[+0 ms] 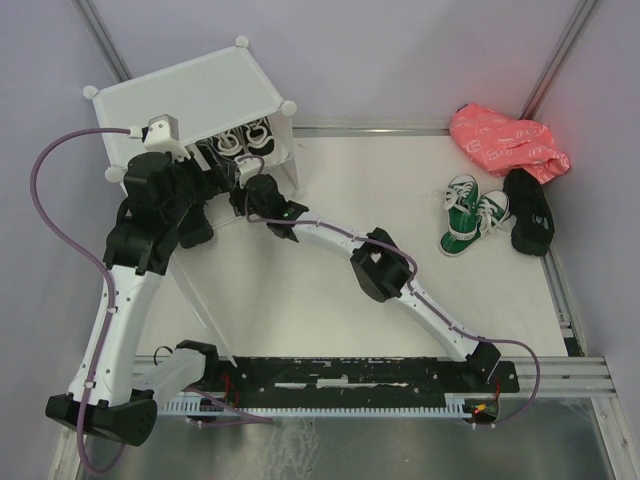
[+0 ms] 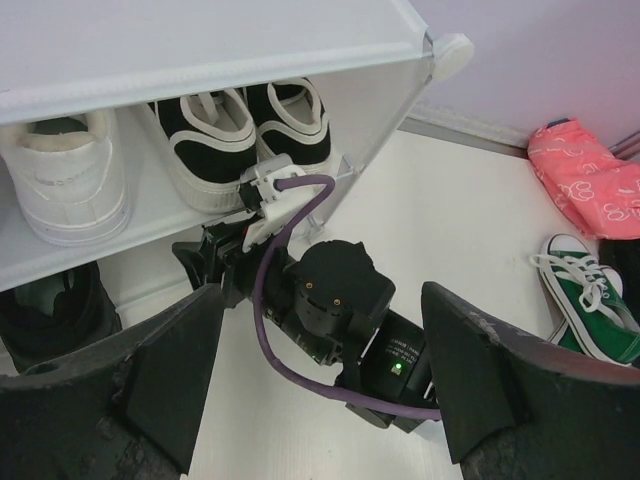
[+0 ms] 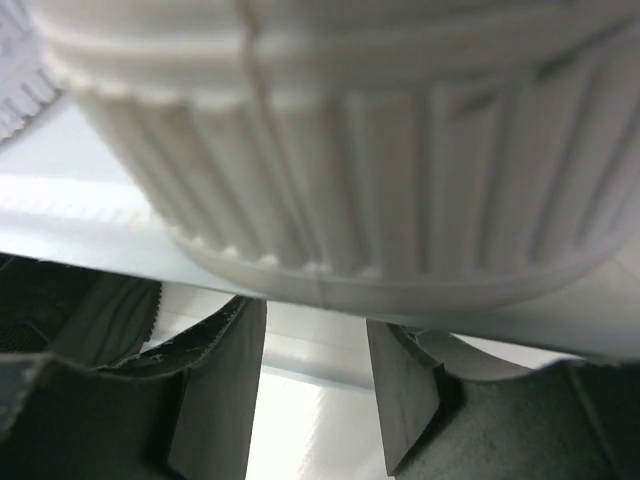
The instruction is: Place and organize the shoes in the shoe cabinet
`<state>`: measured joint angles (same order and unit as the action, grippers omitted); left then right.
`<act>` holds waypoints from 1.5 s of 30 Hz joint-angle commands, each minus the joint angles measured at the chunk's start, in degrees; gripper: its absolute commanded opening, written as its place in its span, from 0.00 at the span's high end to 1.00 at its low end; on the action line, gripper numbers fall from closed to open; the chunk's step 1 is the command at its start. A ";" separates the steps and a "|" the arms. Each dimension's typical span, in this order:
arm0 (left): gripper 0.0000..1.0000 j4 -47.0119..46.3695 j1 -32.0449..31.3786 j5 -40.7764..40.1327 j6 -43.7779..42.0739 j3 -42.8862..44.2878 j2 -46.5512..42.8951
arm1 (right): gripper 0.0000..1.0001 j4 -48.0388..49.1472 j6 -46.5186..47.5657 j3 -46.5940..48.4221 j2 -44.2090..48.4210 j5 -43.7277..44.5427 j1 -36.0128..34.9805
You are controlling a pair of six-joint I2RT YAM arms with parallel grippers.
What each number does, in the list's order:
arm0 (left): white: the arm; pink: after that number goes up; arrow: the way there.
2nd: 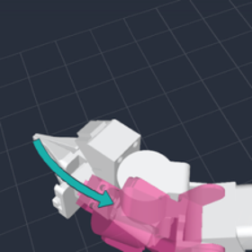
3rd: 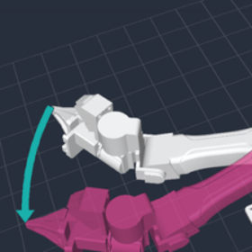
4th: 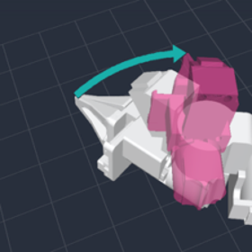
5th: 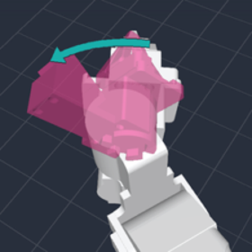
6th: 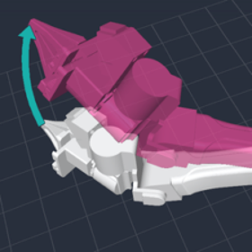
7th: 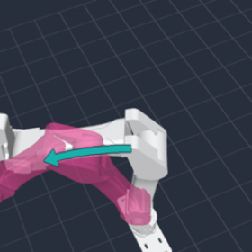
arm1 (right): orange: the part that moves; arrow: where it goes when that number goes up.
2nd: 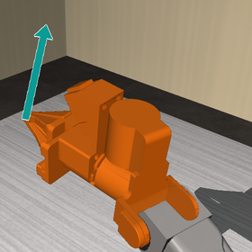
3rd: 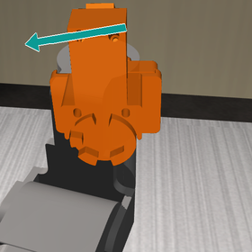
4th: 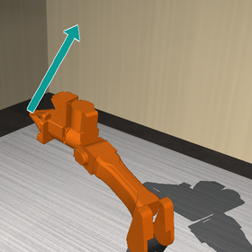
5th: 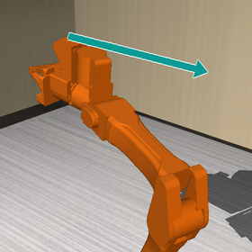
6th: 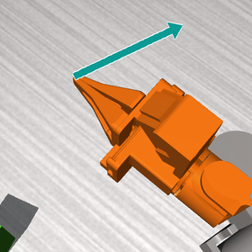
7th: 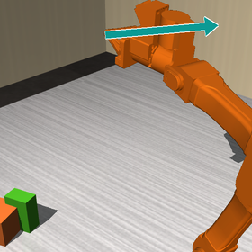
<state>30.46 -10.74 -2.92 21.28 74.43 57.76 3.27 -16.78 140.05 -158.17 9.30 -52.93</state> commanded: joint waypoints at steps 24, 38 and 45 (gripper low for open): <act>0.14 0.53 -0.28 -2.68 -3.00 -1.31 -3.55 | 0.48 9.94 -3.58 -3.06 -0.52 -11.56 -7.18; 0.13 1.21 -1.23 -4.95 -5.16 -0.64 -3.79 | 0.42 9.00 -0.70 11.10 -7.72 -0.89 -3.73; 0.12 1.08 -1.60 -5.50 -5.36 -0.59 -3.11 | 0.39 12.11 1.30 9.92 -8.05 -3.89 -3.59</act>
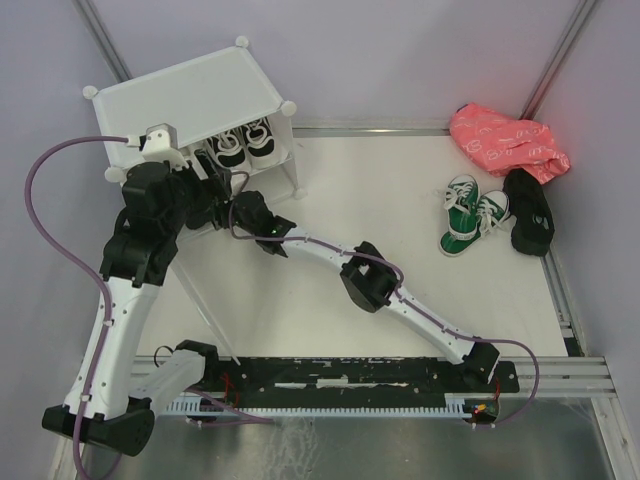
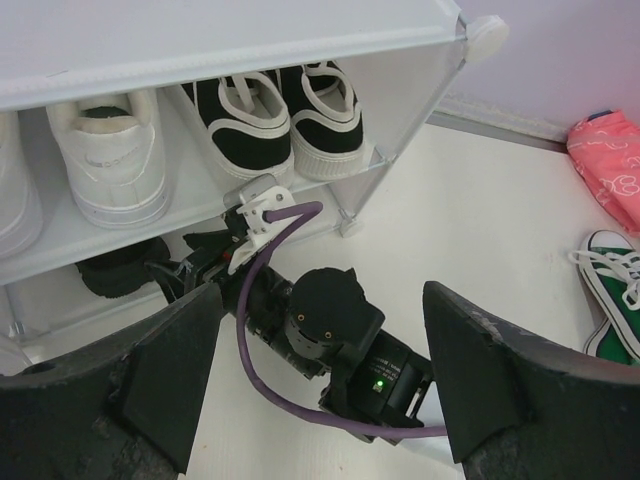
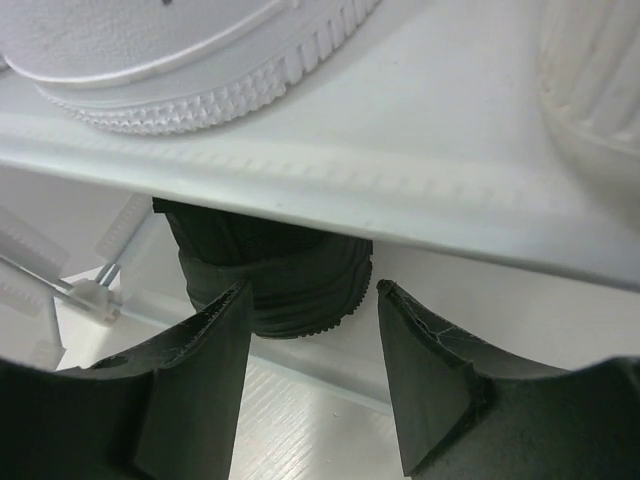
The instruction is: Place and organize the shoes in the shoe cabinet
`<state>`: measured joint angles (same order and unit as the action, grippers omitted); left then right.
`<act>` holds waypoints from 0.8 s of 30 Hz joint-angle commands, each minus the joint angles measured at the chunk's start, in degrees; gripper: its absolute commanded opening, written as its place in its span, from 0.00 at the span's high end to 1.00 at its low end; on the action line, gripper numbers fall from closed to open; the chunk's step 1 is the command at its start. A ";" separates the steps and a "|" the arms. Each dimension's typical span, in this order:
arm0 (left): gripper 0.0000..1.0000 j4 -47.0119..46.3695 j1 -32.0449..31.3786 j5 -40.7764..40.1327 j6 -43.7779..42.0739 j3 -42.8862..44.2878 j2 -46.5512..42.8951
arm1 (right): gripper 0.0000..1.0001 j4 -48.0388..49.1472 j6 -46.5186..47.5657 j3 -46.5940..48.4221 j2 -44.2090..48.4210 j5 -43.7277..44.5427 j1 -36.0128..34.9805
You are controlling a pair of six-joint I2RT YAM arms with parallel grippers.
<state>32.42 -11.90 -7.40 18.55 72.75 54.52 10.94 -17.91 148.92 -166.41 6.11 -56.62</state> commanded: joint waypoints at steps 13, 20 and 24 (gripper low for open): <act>0.08 -1.03 -0.62 -1.18 -2.49 1.08 -0.51 | 0.33 7.65 1.41 -31.80 23.41 -9.62 0.02; 0.01 -1.01 -0.60 -0.11 -2.68 1.73 -1.74 | 0.25 -2.88 1.82 -52.86 44.06 -0.78 2.12; 0.01 0.39 -0.73 1.70 -3.44 2.81 -1.70 | 0.23 -13.21 -3.84 -65.67 55.86 3.30 9.31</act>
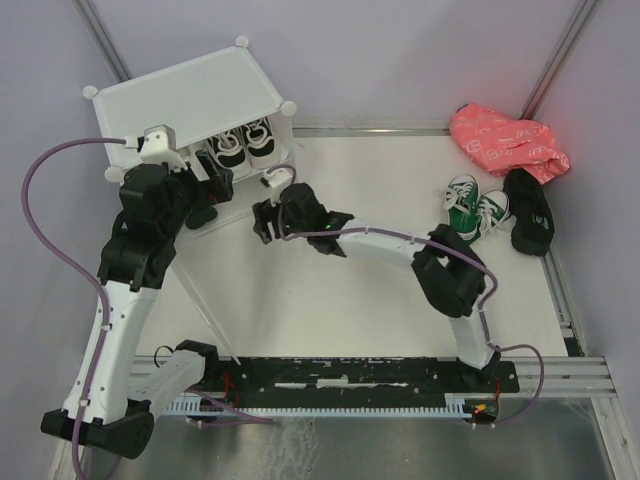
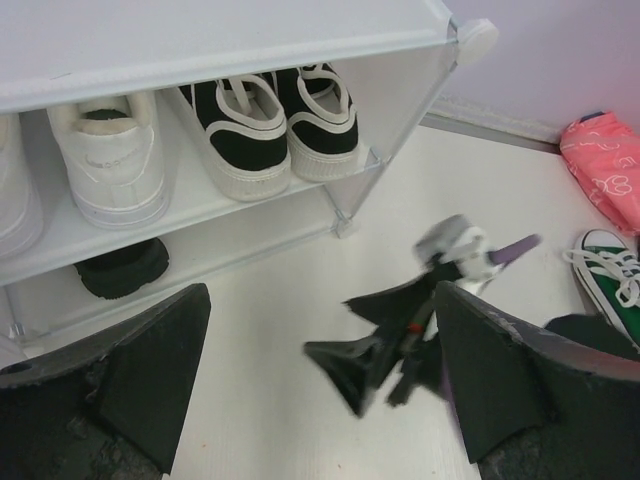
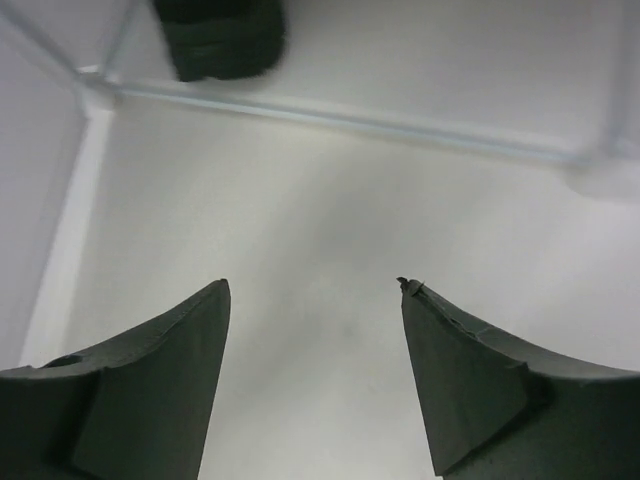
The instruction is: Place and organize the shoes in the shoe cabinet
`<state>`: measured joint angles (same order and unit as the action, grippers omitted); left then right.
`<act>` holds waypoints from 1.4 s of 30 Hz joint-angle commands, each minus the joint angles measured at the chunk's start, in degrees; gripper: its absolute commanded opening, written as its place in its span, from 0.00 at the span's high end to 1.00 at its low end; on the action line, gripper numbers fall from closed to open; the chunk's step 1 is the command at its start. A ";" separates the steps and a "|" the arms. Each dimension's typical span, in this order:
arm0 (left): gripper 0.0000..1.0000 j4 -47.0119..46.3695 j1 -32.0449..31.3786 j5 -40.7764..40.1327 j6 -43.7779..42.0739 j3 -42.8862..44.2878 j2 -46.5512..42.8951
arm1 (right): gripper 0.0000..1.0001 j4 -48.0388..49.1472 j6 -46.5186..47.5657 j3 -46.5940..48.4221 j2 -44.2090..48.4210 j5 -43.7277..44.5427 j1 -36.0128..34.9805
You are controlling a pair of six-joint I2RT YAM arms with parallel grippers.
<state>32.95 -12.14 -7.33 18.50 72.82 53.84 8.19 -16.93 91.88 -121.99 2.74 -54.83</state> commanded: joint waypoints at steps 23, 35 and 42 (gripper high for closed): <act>0.00 -8.53 -5.36 14.11 3.29 -7.32 -5.35 | 0.11 -52.20 4.05 -3.05 17.29 16.88 64.38; 0.00 -8.11 -5.88 13.06 2.95 -8.51 -3.66 | 0.19 -47.21 4.76 -6.34 14.30 14.88 70.54; 0.01 -8.57 -5.87 13.30 3.23 -10.11 -2.51 | 0.19 -47.27 5.01 -7.70 18.97 16.18 71.04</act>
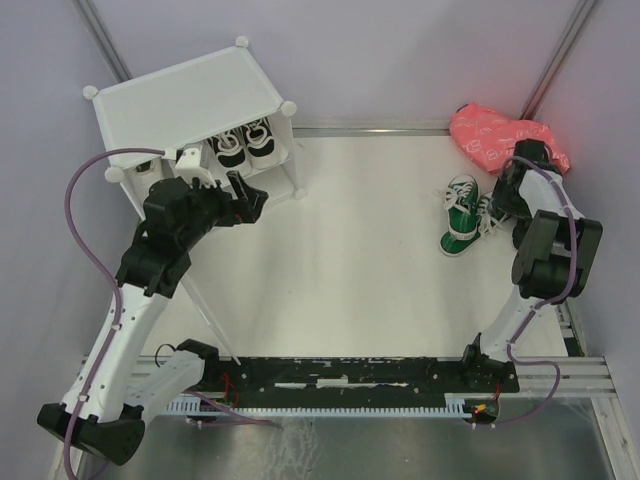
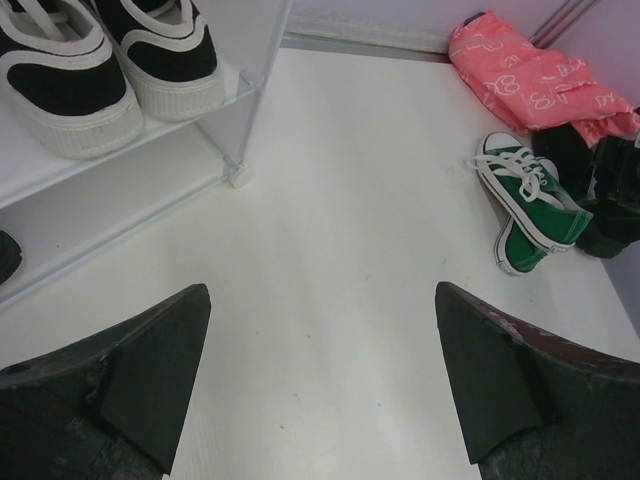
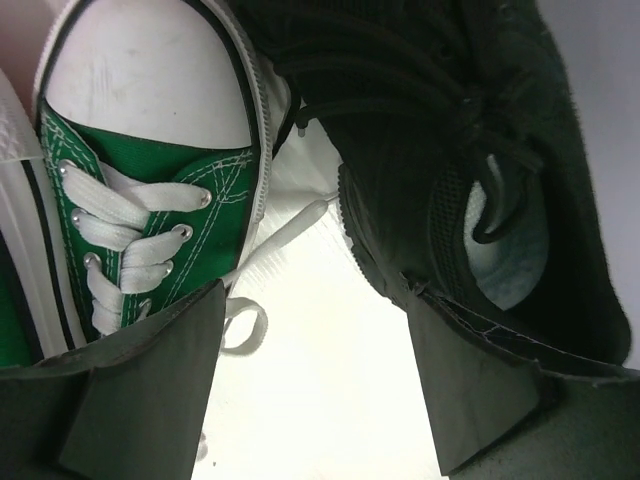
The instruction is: Place and organize the shoes in the shoe cabinet
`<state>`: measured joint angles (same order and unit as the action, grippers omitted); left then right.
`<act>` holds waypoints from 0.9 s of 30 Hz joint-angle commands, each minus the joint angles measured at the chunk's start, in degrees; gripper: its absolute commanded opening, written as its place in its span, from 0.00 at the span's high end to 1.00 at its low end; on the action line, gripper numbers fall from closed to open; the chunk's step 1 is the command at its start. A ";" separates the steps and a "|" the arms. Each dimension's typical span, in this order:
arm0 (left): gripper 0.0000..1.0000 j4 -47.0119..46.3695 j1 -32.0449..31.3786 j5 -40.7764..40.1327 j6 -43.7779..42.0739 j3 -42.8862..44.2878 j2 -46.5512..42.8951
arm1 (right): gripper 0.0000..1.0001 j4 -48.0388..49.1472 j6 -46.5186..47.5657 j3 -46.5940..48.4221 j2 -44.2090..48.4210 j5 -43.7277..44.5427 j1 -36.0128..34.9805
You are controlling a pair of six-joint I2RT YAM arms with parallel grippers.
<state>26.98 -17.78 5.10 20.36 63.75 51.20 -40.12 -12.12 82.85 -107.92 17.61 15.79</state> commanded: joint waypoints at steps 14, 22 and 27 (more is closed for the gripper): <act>0.02 -2.23 -0.24 1.14 1.35 -0.99 0.67 | 0.08 -1.31 3.66 5.01 1.38 3.05 1.10; 0.02 -0.84 -0.23 -0.45 0.79 -0.01 0.43 | 0.09 1.30 3.68 3.95 -5.45 6.11 1.90; 0.02 0.73 -0.23 -1.68 0.09 0.76 -0.57 | 0.26 2.84 2.50 1.26 -5.76 5.37 2.72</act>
<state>27.75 -17.80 4.58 20.38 61.58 52.10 -38.37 -8.56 86.08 -113.84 22.57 17.63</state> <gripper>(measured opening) 0.986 0.855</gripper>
